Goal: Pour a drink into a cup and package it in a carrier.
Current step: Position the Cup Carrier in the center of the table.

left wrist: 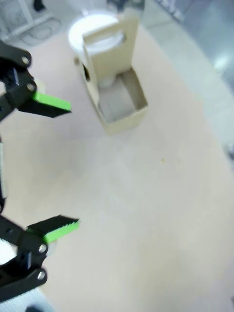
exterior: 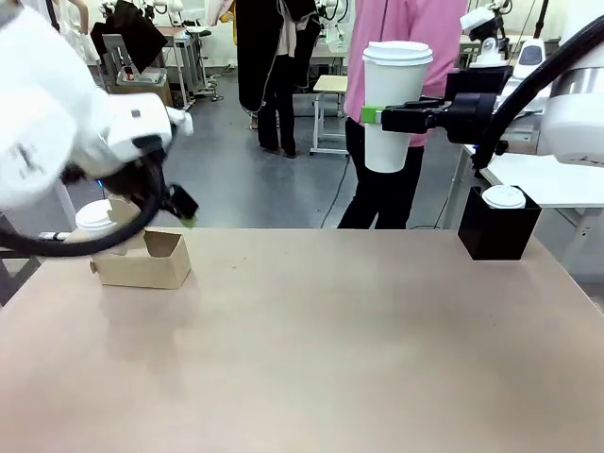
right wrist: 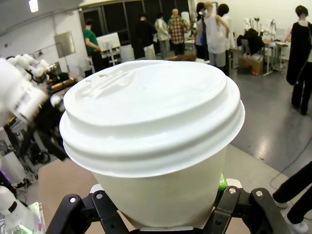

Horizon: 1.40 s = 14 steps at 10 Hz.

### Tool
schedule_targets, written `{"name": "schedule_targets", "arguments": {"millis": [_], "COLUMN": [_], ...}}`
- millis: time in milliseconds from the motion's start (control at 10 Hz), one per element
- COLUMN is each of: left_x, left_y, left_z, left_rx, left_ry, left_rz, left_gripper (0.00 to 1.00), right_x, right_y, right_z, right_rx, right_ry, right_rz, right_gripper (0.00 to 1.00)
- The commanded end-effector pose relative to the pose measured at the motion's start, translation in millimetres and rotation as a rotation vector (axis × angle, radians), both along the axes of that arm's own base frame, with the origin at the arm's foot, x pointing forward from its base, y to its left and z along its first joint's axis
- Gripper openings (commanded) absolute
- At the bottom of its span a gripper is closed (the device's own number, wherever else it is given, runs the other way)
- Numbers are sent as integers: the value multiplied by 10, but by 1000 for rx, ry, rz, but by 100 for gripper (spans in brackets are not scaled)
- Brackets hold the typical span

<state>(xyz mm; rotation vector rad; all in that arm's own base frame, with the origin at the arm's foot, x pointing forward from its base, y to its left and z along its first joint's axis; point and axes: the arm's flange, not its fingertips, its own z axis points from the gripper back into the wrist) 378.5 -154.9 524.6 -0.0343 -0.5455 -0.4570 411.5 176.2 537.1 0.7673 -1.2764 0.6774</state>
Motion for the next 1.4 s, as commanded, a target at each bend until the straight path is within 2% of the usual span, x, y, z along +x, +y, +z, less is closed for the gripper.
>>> {"name": "schedule_targets", "arguments": {"millis": [0, 300, 700, 800, 1000, 1100, 1300], "left_x": [136, 500, 956, 815, 815, 915, 1291], "left_y": [6, 302, 855, 777, 777, 848, 976], "left_z": [398, 656, 609, 584, 584, 550, 482], "left_rx": [-10, -39, -70, -61, -61, -67, -102], "left_ry": [20, 41, 71, 63, 63, 72, 155], "left_rz": [139, 270, 473, 360, 360, 395, 467], "left_gripper": [100, 100, 100, 100, 100, 100, 100], "right_x": [27, 27, 27, 27, 27, 27, 27], "right_y": [31, 31, 31, 31, 31, 31, 31], "right_z": [33, 33, 33, 33, 33, 33, 33], "right_rx": [21, 21, 21, 21, 21, 21, 21], "right_ry": [-2, -2, -2, -2, -2, -2, -2], "right_rz": [-3, -3, -3, -3, -3, -3, -3], "right_gripper": [80, 80, 80, 80, 80, 80, 80]}}
